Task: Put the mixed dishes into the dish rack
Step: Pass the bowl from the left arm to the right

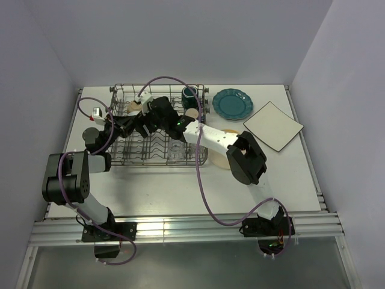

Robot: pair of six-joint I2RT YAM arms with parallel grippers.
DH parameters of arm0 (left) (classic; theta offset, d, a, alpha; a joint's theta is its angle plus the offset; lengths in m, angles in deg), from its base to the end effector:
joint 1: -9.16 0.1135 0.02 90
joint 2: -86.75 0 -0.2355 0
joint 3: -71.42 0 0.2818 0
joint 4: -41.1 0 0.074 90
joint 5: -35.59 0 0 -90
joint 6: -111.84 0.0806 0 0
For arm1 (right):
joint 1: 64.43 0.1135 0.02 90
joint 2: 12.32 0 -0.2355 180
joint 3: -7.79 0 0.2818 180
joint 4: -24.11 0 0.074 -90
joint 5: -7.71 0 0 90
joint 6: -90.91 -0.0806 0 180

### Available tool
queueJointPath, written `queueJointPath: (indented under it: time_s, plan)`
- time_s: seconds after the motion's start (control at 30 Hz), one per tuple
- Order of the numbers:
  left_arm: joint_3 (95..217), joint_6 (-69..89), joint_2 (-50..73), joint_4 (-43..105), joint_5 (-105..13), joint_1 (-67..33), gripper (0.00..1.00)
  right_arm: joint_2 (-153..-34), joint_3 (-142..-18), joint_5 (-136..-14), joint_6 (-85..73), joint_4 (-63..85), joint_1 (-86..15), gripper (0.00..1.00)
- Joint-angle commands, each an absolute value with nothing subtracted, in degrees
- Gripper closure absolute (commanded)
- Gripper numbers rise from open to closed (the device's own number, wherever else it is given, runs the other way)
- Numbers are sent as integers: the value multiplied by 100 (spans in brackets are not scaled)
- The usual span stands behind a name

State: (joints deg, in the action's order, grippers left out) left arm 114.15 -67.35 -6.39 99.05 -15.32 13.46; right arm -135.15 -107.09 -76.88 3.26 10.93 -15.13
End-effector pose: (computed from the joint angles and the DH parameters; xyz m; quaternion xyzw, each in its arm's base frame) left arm 0.3507 -0.0246 0.1494 -0.2799 0.6089 -0.6410 0.3742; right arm 0.3664 0.4376 0.2168 -0.3829 0.7299 0.2607 0.5026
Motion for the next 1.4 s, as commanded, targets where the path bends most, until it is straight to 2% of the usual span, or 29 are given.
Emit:
queueJointPath:
  time_s: [0.0,0.13,0.57,1.03,1.37]
  plan:
    - [11395,-6895,-413,10853,-1442,1198,75,-13343,-10681,-7939,180,1472,-1512,48]
    - [11307,-6834,-378,10748,-1513,1162,66,-13387,-10672,-8026,144,1515,-1512,49]
    - [11069,-6227,-18,9763,-1601,1162,50,-13537,-10707,-8123,118,1621,-1512,50]
    - [10867,-5937,61,8955,-1741,1154,43,-13704,-10707,-8185,162,1674,-1539,50]
    - [11025,-5244,632,7550,-2066,1241,37,-13730,-10637,-8220,320,1770,-1565,50]
